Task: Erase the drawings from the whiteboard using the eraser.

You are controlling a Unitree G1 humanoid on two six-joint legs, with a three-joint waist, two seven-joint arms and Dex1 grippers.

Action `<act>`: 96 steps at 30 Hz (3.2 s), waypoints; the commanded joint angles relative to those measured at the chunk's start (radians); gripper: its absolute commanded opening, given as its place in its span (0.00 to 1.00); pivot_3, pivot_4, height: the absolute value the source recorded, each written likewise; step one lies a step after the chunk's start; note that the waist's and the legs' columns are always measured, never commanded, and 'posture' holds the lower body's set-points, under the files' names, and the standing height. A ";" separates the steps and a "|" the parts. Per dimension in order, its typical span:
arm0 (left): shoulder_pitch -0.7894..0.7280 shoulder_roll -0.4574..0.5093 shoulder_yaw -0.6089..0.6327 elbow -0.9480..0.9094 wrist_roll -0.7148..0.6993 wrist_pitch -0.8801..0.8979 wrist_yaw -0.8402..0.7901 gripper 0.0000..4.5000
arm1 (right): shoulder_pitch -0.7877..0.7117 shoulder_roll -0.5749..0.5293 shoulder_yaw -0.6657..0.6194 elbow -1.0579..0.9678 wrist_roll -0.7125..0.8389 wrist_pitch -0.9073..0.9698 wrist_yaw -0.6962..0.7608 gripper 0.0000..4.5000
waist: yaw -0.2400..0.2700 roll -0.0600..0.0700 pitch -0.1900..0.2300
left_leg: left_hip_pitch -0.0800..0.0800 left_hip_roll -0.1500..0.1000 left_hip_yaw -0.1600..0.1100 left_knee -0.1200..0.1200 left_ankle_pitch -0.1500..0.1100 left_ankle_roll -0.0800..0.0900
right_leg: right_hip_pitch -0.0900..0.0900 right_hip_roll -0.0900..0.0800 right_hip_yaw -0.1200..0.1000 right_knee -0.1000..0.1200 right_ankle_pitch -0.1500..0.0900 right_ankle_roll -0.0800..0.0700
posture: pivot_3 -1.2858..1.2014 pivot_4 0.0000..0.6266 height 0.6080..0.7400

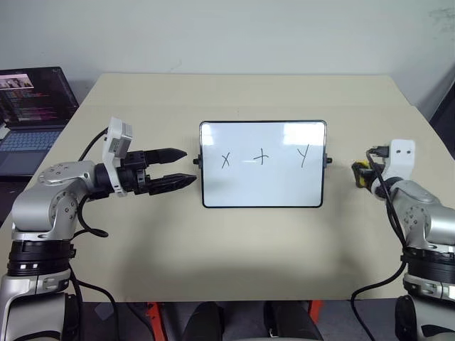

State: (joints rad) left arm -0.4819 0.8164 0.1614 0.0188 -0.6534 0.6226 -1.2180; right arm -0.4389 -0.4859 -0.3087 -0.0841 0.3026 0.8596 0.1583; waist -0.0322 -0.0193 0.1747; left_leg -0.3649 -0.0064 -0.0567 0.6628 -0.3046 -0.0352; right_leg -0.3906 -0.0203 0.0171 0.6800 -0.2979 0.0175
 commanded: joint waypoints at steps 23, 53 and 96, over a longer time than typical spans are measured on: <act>-0.020 -0.018 -0.006 0.005 0.010 -0.032 -0.001 1.00 | -0.067 -0.019 0.176 -0.123 -0.106 -0.354 0.130 0.24 | 0.001 0.000 0.000 | 0.000 0.000 0.000 0.000 0.000 0.000 | 0.000 0.000 0.000 0.000 0.000 0.000 | 0.52 0.24 1.00; 0.000 0.002 0.014 -0.038 -0.003 -0.008 0.011 1.00 | -0.060 0.103 0.294 -0.055 -0.146 -0.411 0.185 0.24 | 0.000 0.000 0.000 | 0.000 0.000 0.000 0.000 0.000 0.000 | -0.001 0.000 0.000 0.000 0.000 0.000 | 0.52 0.24 1.00; 0.002 0.006 0.018 -0.031 -0.001 -0.007 0.010 1.00 | 0.114 0.091 0.213 -0.387 -0.123 -0.215 0.159 0.24 | -0.001 -0.001 0.000 | 0.001 0.000 0.000 0.002 0.000 0.000 | 0.001 0.000 0.000 0.001 0.000 0.000 | 0.52 0.24 1.00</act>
State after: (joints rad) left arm -0.4647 0.8092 0.1619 -0.0025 -0.6477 0.6269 -1.1961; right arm -0.2783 -0.4015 -0.0676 -0.4258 0.1649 0.6715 0.3291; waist -0.0333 -0.0206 0.1744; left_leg -0.3636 -0.0066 -0.0573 0.6644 -0.3044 -0.0352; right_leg -0.3898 -0.0203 0.0167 0.6808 -0.2977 0.0177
